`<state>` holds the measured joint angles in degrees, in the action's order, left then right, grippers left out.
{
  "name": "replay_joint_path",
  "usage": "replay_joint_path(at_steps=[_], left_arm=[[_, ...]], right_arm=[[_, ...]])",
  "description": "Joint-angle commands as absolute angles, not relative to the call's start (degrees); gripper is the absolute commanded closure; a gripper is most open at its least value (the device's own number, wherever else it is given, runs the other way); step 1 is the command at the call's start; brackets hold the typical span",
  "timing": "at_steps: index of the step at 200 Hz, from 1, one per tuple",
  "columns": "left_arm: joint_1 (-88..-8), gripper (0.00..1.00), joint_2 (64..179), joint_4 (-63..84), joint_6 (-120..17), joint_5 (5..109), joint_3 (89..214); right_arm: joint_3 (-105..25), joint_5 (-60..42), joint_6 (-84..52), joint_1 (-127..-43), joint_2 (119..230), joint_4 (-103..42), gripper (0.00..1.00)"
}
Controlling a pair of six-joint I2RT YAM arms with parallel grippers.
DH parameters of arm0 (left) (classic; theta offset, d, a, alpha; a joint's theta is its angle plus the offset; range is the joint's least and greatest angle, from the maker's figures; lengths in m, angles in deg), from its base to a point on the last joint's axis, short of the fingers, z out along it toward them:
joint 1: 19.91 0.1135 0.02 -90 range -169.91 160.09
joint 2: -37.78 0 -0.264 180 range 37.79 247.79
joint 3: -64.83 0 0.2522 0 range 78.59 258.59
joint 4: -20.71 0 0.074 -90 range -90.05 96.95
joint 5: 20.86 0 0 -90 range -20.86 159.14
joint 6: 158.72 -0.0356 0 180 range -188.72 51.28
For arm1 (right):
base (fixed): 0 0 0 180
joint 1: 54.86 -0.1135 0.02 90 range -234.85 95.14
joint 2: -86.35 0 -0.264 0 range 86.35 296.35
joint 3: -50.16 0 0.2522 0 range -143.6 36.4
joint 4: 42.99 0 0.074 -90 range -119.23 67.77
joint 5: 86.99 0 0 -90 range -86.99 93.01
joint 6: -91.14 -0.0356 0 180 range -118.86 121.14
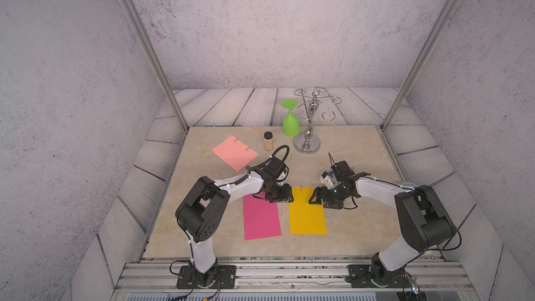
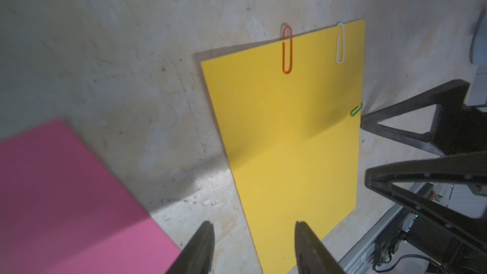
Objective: Unclip the paperclips from the documents
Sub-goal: Move the document to the center of the board, then pick up the document from the center of the board.
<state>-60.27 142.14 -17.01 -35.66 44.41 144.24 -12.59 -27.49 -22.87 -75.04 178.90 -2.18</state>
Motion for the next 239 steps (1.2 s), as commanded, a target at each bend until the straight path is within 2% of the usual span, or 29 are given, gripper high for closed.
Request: replay_joint_path(at_steps=[1, 46, 88, 183, 239], left_arm=[[-61.03, 0.49, 143.85, -17.94, -33.94, 47.04, 145.63], [-62.88, 0.56, 146.94, -18.21, -33.35, 49.6, 147.85], [-63.35, 0.66, 146.97, -18.13, -32.21, 52.17, 147.5], [-64.37, 0.73, 149.31, -19.81, -31.96, 53.33, 149.43], [-64.43, 0.76, 150.02, -20.15, -31.99, 52.88, 149.87]], right_arm=[[-12.78, -24.44, -20.29, -75.11, 177.69, 3.87, 0.15], [-8.25, -26.0, -19.89, -75.16, 176.97, 3.04, 0.18], [-6.17, -25.83, -21.03, -75.51, 176.74, 0.79, 0.27], [-6.29, -23.79, -21.67, -75.58, 178.33, -0.79, 0.42], [-6.6, -23.71, -21.71, -75.51, 179.28, -1.18, 0.45]])
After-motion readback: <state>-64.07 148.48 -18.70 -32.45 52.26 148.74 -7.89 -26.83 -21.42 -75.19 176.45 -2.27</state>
